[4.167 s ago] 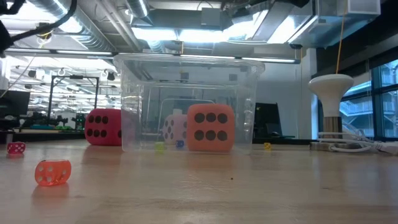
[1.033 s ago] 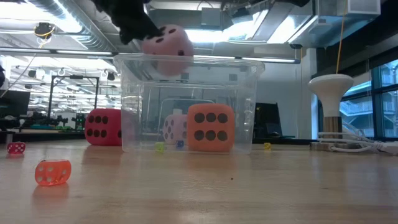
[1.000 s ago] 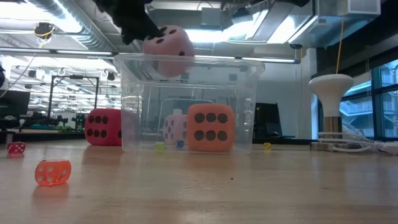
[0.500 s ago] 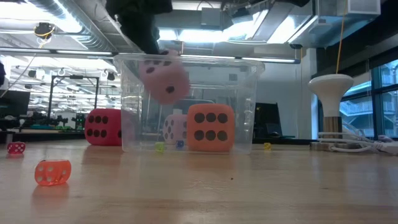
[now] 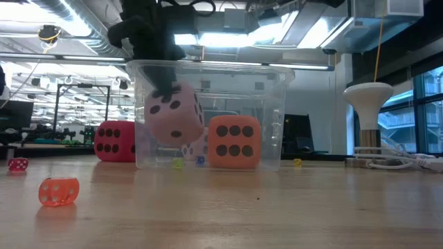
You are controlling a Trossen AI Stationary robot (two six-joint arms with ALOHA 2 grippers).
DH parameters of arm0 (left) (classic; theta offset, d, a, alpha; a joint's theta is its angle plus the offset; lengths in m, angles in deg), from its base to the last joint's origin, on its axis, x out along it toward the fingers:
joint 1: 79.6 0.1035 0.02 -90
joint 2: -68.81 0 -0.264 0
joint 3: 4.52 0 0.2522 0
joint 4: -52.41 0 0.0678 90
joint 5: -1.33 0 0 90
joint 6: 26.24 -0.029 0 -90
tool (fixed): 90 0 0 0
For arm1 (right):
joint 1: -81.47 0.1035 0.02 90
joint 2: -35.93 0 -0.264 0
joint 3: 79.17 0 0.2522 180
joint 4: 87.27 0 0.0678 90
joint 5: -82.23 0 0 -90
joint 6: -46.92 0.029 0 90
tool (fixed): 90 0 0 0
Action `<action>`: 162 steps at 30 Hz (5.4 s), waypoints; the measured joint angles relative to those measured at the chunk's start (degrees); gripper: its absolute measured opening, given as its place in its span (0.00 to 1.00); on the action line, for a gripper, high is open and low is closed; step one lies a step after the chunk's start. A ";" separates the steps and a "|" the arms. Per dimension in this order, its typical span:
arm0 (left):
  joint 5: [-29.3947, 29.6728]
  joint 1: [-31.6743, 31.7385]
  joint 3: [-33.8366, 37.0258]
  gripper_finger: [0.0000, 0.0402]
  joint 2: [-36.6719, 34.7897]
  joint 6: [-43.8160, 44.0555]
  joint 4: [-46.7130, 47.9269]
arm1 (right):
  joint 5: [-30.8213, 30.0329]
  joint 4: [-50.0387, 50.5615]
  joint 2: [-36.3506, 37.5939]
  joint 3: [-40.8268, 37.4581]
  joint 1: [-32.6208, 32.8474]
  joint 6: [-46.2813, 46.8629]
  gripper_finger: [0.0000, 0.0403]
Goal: Pick & Place Dice
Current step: Put the bottom large pink dice into the transparent bin, then put the small yellow dice into the transparent bin
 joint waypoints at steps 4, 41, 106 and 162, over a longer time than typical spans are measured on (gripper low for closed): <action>0.03 -0.76 0.00 0.13 0.93 0.01 -0.05 | 0.36 -0.01 0.00 0.00 0.00 0.00 0.64; 3.26 -1.15 0.02 0.60 -1.68 5.63 -0.15 | 0.81 0.05 0.00 0.00 0.27 -0.60 0.64; 2.03 -4.63 -9.68 0.60 -19.98 25.30 -2.05 | 28.06 -3.40 -21.47 -18.56 -37.33 -67.65 0.51; 2.03 -4.56 -9.68 0.60 -19.98 24.68 1.01 | 32.13 -6.48 -23.21 -21.96 -40.53 -60.12 0.34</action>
